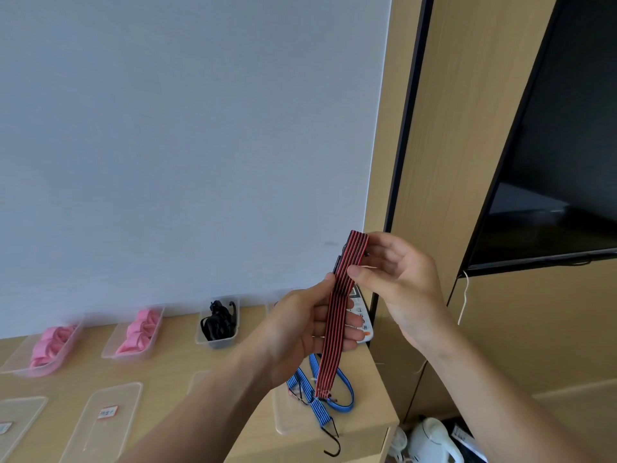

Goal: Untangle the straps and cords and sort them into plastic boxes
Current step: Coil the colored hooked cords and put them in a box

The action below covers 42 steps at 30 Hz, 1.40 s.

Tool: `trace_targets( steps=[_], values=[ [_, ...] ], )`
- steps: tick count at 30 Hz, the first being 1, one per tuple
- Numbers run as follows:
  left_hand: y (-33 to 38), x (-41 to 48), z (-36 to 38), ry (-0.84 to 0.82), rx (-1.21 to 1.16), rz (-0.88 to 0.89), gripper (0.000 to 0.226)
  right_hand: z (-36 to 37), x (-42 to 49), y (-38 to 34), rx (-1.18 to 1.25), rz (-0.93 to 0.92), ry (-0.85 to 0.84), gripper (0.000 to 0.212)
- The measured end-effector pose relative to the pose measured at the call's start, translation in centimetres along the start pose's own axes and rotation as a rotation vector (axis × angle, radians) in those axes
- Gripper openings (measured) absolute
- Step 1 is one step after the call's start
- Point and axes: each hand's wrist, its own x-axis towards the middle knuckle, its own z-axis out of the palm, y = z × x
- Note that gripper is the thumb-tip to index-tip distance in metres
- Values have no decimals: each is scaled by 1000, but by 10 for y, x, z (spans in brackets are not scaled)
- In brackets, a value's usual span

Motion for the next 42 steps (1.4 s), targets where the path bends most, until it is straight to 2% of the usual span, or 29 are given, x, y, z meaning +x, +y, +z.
trace_targets(
  steps=[8, 14, 17, 21, 23, 24, 26, 28, 30, 31, 33, 37, 42],
  values=[
    [5, 4, -1, -4, -32, 9, 69, 8, -17, 8, -224, -325, -69, 45],
    [18, 4, -10, -26, -58, 56, 45, 11, -27, 18, -463, -644, -84, 45],
    [21, 4, -12, 7, -82, 58, 31, 8, -30, 21, -536, -687, -145, 39],
    [24, 5, -16, 45, -69, 104, 23, 3, -32, 19, -473, -655, -239, 24],
    [24, 5, -18, 33, -42, 125, 24, 5, -29, 16, -471, -624, -153, 13],
    [23, 5, -19, 29, -27, 136, 25, 7, -26, 14, -496, -600, -98, 15],
    [23, 6, -20, 31, 2, 163, 24, 10, -21, 11, -523, -440, -65, 33],
    [23, 7, -21, 16, 34, 187, 23, 10, -16, 8, -487, -166, -182, 51],
    [22, 7, -22, -23, 64, 198, 30, 8, -10, 4, -398, 35, -353, 53],
    [21, 8, -22, -30, 65, 197, 35, 8, -8, 3, -361, 78, -405, 50],
    [18, 8, -23, -28, 46, 192, 44, 7, -6, 0, -354, 97, -410, 47],
    [18, 8, -25, -9, 44, 174, 60, 7, -6, 1, -335, 105, -307, 48],
    [13, 9, -24, 11, 108, 127, 65, 5, -2, 3, -250, 107, -224, 52]
  ],
)
